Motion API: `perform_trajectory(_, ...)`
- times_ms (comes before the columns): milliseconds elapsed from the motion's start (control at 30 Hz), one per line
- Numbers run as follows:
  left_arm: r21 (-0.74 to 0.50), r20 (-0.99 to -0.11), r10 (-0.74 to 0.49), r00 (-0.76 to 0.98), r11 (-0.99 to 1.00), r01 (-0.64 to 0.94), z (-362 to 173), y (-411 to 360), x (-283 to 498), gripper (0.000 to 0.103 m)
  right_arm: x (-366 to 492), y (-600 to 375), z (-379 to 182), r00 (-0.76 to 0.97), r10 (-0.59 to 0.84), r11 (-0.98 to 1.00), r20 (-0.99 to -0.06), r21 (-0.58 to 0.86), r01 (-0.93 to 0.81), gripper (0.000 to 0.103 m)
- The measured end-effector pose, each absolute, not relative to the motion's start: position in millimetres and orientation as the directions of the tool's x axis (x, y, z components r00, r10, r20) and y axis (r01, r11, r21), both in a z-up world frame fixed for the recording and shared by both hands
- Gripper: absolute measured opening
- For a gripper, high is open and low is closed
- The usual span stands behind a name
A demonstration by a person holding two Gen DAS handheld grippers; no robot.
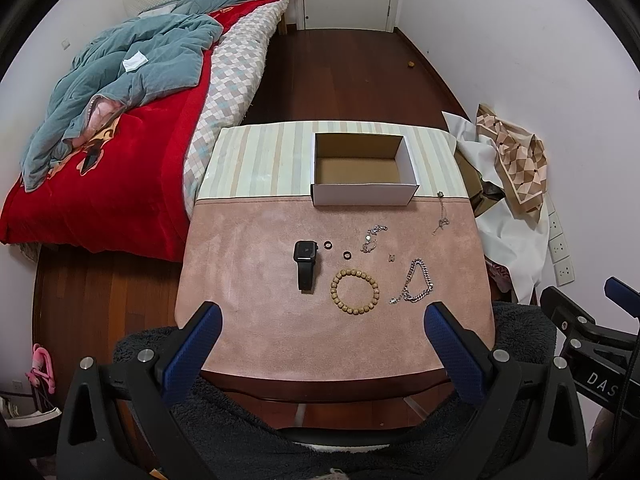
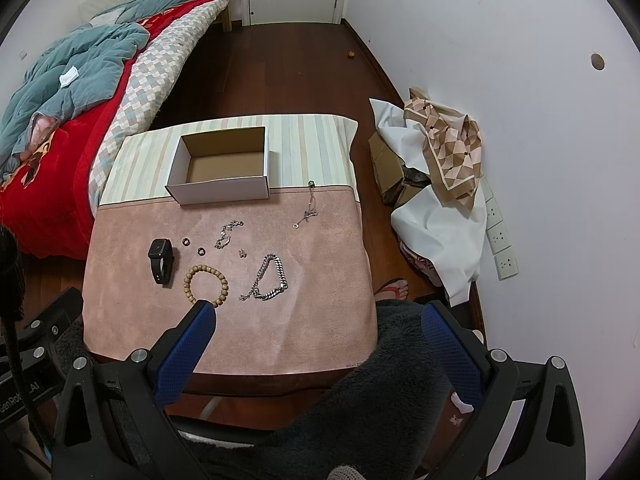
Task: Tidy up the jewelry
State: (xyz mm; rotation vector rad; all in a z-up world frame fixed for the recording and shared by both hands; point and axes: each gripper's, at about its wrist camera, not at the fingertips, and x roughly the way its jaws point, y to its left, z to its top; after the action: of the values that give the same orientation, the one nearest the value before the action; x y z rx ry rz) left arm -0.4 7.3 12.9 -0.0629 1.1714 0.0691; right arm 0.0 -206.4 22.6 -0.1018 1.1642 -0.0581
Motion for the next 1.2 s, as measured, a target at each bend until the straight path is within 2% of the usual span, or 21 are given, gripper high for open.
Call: perform_trajectory(1200,-0.011,-0.919,0.023,0.393,0.996,-0.083,24,-1,0,0.103,0,-214,33,0.397,-0.101,0.994,-0.912,-0.112,-0.006,0.103)
